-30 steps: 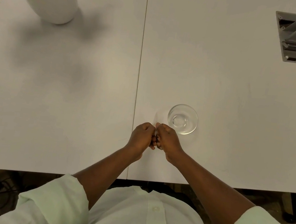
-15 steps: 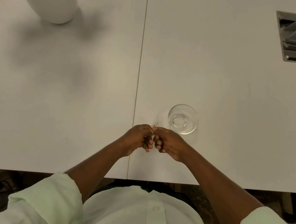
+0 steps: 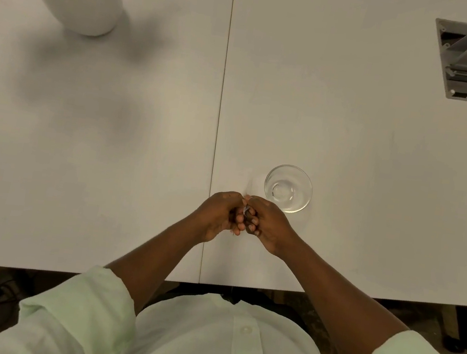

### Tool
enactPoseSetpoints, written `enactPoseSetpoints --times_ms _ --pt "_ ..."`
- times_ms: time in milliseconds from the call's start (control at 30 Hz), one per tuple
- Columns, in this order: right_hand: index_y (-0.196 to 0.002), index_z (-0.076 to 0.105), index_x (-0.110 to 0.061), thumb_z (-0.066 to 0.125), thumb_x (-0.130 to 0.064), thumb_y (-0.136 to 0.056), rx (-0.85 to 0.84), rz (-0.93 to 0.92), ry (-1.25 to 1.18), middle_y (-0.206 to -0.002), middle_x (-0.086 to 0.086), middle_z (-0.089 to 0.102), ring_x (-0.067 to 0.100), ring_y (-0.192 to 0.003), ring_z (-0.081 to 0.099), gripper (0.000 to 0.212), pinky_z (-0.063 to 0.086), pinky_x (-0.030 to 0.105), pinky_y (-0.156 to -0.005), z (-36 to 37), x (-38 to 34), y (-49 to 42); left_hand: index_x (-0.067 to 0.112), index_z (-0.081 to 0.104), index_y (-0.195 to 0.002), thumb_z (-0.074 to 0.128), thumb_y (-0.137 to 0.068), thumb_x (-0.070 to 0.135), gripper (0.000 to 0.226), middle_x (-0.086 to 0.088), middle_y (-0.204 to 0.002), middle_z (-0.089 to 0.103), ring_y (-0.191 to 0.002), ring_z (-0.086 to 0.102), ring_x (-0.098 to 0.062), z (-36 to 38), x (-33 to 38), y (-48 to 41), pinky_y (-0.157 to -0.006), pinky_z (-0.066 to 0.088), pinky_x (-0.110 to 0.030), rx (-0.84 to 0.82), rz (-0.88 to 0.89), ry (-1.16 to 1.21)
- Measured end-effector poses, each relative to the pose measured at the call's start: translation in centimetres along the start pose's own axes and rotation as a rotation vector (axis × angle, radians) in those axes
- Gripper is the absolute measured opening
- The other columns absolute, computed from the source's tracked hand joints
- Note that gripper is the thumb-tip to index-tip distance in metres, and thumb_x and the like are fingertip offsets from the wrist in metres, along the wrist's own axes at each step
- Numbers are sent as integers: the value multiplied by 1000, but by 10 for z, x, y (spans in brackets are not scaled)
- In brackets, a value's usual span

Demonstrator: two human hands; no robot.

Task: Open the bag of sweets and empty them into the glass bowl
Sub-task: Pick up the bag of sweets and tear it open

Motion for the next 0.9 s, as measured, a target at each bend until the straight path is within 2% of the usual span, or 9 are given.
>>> enactPoseSetpoints --times_ms 133,333,500,600,733,833,900 --pt "-56 56 -15 46 -21 -104 -12 -20 -67 -53 6 57 15 -44 48 49 40 28 -51 5 0 6 7 52 -71 47 -94 6 24 -10 -55 49 -49 51 -23 4 -7 3 -48 45 -29 137 9 49" --pt "-62 54 -10 45 -21 -104 26 -3 -73 -51 6 57 15 -44 47 44 46 30 -54 7 2 8 8 54 -61 42 -94 3 35 -9 -51 49 -46 49 -20 12 -13 7 -47 43 -28 269 14 97" --pt "-61 45 -16 46 -24 -103 101 33 -167 -52 3 55 16 -51 44 42 41 30 -58 1 9 2 3 62 -76 38 -94 3 30 -7 -52 55 -47 53 -19 11 -12 9 -46 48 -29 340 30 227" --pt "-60 50 -17 46 -27 -103 111 29 -94 -54 4 54 15 -50 44 43 41 30 -57 3 11 3 2 64 -81 42 -96 10 28 -7 -53 59 -49 56 -20 8 -11 9 -51 51 -31 333 50 107" --pt "-64 49 -15 46 -28 -103 149 -1 95 -51 0 47 11 -45 41 41 39 24 -50 7 6 7 4 62 -81 56 -93 21 22 -11 -62 65 -52 62 -21 1 -12 8 -51 54 -31 365 70 -177" --pt "-65 51 -14 46 -20 -101 142 -15 179 -52 -1 46 10 -46 41 37 38 24 -51 5 5 8 8 60 -92 64 -88 27 20 -8 -74 70 -61 67 -19 -6 -10 6 -52 52 -27 408 126 -392" --pt "-68 53 -12 48 -20 -99 129 -28 261 -55 0 49 12 -49 44 33 40 27 -54 2 5 7 14 63 -97 66 -89 26 15 -8 -79 73 -69 70 -20 -8 -6 3 -57 56 -30 387 173 -498"
Point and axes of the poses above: each hand's wrist, its own y-axis away from the middle knuckle, its own z-axis out of the palm, x = y × z, the point moved 4 cm from there along -y, towards the middle knuckle
